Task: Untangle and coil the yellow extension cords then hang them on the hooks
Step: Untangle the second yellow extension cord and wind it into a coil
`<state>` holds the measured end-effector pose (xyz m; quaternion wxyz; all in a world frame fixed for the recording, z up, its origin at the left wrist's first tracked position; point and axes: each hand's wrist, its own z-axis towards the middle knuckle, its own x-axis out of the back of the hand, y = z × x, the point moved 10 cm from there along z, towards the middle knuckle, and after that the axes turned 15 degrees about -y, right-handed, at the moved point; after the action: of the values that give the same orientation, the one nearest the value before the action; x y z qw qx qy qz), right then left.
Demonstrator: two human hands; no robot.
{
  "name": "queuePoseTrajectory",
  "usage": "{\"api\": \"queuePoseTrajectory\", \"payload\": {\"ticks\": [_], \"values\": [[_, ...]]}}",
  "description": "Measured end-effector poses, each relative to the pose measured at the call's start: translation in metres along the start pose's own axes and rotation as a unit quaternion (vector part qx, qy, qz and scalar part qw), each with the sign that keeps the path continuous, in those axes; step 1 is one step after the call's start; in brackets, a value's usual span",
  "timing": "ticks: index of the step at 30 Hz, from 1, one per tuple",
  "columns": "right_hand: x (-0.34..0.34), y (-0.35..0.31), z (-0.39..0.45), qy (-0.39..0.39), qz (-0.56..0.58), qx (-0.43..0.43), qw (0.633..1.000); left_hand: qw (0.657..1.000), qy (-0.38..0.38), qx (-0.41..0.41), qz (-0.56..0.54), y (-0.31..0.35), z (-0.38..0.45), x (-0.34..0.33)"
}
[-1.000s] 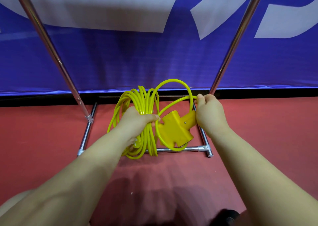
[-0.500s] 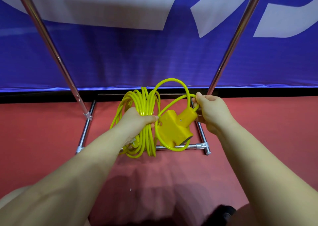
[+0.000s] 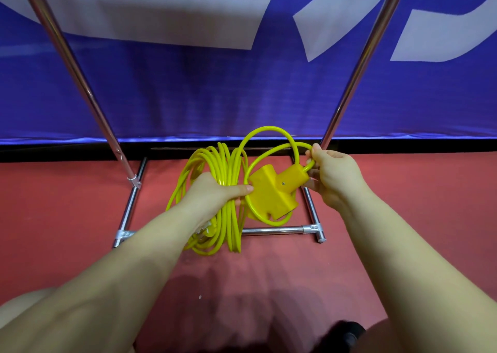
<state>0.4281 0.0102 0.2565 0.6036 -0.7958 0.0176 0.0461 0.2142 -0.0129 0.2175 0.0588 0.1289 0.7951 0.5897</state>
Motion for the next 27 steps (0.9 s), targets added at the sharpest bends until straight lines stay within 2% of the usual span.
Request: {"api": "queuePoseTrajectory", "payload": {"ticks": [4, 9, 12, 16, 23, 25, 27], "values": [[-0.004, 0.001, 0.001, -0.009, 0.014, 0.000, 1.000, 1.000, 0.016, 0.012, -0.017, -0.005, 0.000, 0.006], [0.006, 0.004, 0.004, 0.026, -0.005, -0.018, 0.999, 0.998, 0.004, -0.004, -0.059, 0.002, 0.000, 0.003], [0.007, 0.012, 0.003, 0.047, 0.042, -0.049, 0.997, 0.994, -0.009, -0.008, -0.104, 0.005, -0.001, 0.003], [-0.005, 0.013, 0.004, 0.021, 0.095, -0.048, 0.994, 0.995, -0.023, -0.003, -0.101, 0.004, -0.002, -0.005], [-0.003, -0.004, 0.007, -0.059, -0.100, -0.014, 0.993, 0.991, 0.024, 0.003, -0.129, 0.006, -0.005, 0.021], [0.000, -0.003, 0.005, -0.064, -0.234, -0.036, 0.969, 0.989, 0.028, -0.004, -0.144, 0.010, -0.005, 0.026], [0.001, 0.004, 0.004, -0.074, -0.374, -0.080, 0.921, 0.989, 0.032, -0.003, -0.145, 0.011, -0.006, 0.031]]}}
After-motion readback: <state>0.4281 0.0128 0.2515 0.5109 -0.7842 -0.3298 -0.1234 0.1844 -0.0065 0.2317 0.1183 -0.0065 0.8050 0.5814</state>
